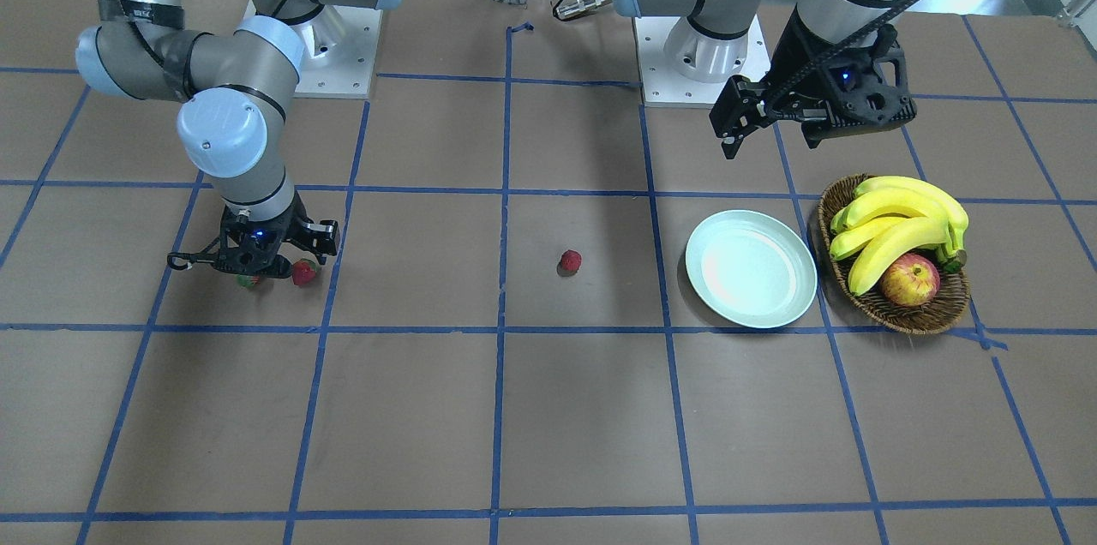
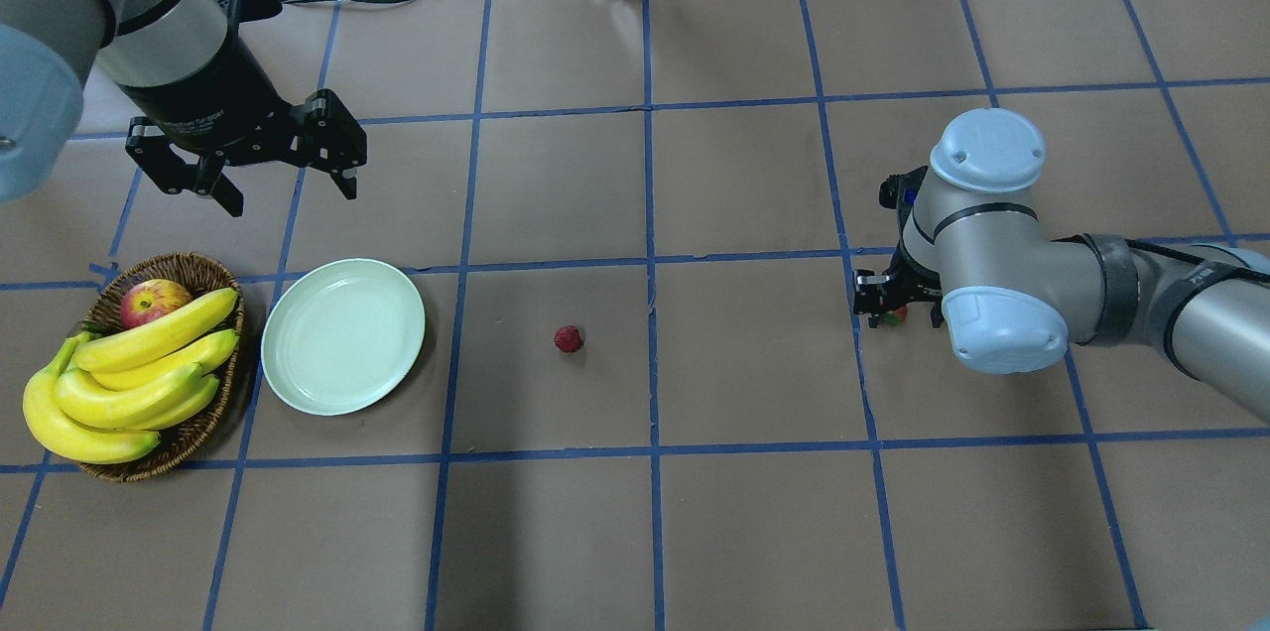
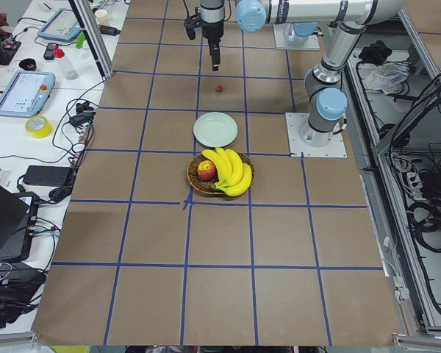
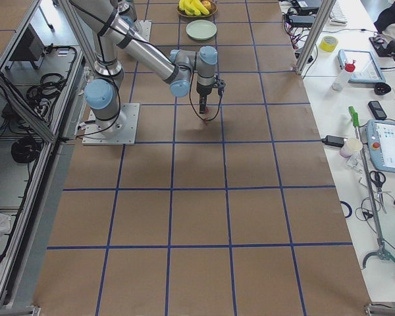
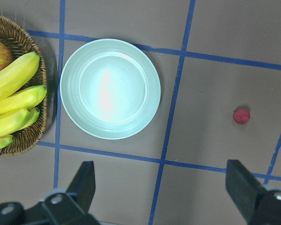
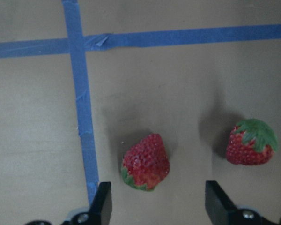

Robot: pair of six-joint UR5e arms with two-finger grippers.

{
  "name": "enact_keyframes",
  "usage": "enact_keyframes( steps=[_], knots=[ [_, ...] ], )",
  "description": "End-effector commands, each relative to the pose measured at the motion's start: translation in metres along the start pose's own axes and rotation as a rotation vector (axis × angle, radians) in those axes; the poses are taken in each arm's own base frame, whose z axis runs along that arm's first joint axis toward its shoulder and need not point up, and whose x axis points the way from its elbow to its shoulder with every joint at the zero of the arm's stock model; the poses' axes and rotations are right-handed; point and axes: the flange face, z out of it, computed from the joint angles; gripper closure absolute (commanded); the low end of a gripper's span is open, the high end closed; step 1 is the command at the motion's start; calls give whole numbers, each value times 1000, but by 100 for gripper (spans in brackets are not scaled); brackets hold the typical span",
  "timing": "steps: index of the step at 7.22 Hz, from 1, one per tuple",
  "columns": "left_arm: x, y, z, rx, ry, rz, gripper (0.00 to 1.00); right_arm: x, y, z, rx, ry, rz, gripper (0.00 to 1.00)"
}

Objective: Collect all strawberries into plate
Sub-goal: 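Lower the right gripper and grasp the nearer strawberry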

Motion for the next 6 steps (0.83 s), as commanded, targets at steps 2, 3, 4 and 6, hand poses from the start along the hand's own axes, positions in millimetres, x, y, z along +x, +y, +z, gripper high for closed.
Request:
enact_keyframes(
  steps=[2,3,4,6],
  knots=[
    [0,0,1,-3,-2,1,0,-9,-10,-1,17,-93,11,34],
    [0,0,1,0,0,0,0,-9,-13,4,11,-91,11,35],
    [0,0,1,-1,0,0,0,-8,-15,5,22,-84,5,35],
    [0,1,1,0,0,0,0,-6,-20,7,20,-60,7,35]
  ],
)
